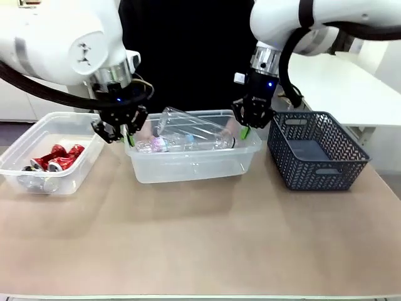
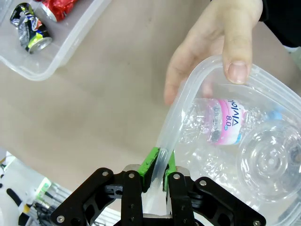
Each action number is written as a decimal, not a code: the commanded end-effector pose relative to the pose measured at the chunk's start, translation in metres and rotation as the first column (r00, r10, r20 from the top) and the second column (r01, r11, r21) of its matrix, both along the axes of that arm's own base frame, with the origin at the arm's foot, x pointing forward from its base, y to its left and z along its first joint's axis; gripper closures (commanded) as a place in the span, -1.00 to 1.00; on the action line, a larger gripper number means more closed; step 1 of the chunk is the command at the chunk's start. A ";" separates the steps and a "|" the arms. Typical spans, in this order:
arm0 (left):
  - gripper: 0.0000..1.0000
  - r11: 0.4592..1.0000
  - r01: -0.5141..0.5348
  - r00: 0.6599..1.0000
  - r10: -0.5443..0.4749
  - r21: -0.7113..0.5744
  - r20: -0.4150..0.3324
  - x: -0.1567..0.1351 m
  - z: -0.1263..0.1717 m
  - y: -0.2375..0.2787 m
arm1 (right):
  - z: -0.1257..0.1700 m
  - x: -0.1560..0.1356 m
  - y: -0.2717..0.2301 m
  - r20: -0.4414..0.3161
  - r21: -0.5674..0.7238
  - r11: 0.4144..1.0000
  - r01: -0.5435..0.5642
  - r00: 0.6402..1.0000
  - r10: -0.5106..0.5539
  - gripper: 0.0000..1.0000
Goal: Sort the waste into each basket.
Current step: Offer the picked Organizing box to the human, then release the Organizing box you were holding.
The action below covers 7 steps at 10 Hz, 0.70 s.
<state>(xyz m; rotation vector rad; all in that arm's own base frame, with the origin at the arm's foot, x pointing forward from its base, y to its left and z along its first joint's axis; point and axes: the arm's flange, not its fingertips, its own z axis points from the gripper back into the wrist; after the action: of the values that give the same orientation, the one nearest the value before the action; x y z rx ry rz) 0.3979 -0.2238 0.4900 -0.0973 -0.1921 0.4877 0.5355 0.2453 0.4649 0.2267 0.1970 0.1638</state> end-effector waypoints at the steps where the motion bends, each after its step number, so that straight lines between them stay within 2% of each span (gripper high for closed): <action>1: 0.83 1.000 -0.005 1.000 0.005 -0.005 0.018 -0.015 0.007 -0.002 | 0.004 -0.002 0.001 0.008 0.004 1.000 -0.002 1.000 0.002 0.90; 7: 0.83 1.000 -0.005 1.000 0.005 -0.005 0.018 -0.015 0.007 -0.002 | 0.001 0.000 -0.001 0.003 -0.001 1.000 0.001 1.000 -0.001 0.90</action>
<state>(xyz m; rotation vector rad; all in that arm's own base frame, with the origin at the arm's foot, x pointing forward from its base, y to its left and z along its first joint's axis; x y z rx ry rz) 0.3875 -0.2276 0.4956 -0.0972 -0.2051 0.4737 0.5357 0.2443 0.4660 0.2250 0.1943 0.1625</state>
